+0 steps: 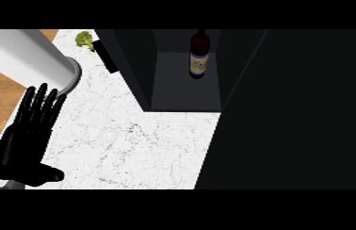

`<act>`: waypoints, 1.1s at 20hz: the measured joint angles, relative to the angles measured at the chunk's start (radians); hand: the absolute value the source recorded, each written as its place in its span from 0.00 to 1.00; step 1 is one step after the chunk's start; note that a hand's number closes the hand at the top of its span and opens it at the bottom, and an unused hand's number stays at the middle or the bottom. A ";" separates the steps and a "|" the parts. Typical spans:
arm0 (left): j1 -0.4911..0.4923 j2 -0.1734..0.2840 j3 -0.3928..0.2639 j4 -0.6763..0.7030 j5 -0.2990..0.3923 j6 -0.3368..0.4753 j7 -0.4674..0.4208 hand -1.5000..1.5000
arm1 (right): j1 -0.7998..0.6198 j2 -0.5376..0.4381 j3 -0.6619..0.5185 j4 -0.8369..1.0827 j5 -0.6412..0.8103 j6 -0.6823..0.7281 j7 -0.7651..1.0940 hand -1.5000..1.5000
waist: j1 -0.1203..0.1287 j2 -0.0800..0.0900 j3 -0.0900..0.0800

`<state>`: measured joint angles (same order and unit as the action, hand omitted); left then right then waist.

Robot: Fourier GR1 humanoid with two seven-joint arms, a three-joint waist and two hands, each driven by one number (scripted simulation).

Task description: Pick up the wine, place it into the cabinet and close the cabinet

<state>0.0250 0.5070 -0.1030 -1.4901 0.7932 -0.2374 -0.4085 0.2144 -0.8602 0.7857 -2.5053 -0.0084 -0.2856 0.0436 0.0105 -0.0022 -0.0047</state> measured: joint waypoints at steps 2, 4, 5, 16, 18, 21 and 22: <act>0.005 0.013 0.012 -0.001 0.008 -0.020 0.000 0.00 | -0.019 0.005 -0.008 -0.001 -0.002 0.009 0.018 1.00 | 0.005 0.000 -0.001; 0.008 0.021 0.022 0.006 0.011 -0.032 0.001 0.00 | -0.042 0.018 -0.016 0.000 -0.003 0.014 0.034 1.00 | 0.008 0.001 -0.001; 0.005 0.024 0.025 0.008 0.013 -0.037 0.002 0.00 | -0.056 0.031 -0.022 0.003 -0.004 0.017 0.040 1.00 | 0.013 0.003 -0.001; -0.015 0.063 0.059 0.038 0.049 -0.100 0.031 0.00 | -0.252 0.192 -0.089 0.044 -0.034 0.047 0.204 1.00 | 0.050 0.010 -0.003; -0.023 0.067 0.063 0.044 0.054 -0.108 0.036 0.00 | -0.310 0.241 -0.091 0.075 -0.056 0.051 0.245 1.00 | 0.055 0.011 -0.004; -0.039 0.081 0.077 0.049 0.069 -0.117 0.050 0.00 | -0.409 0.337 -0.076 0.140 -0.080 0.049 0.307 1.00 | 0.063 0.013 -0.003; -0.044 0.084 0.081 0.055 0.073 -0.121 0.054 0.00 | -0.449 0.384 -0.062 0.165 -0.088 0.038 0.338 1.00 | 0.063 0.014 -0.002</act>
<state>-0.0194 0.5905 -0.0223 -1.4350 0.8662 -0.3582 -0.3547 -0.2350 -0.4761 0.7242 -2.3404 -0.0967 -0.2481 0.3816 0.0735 0.0119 -0.0066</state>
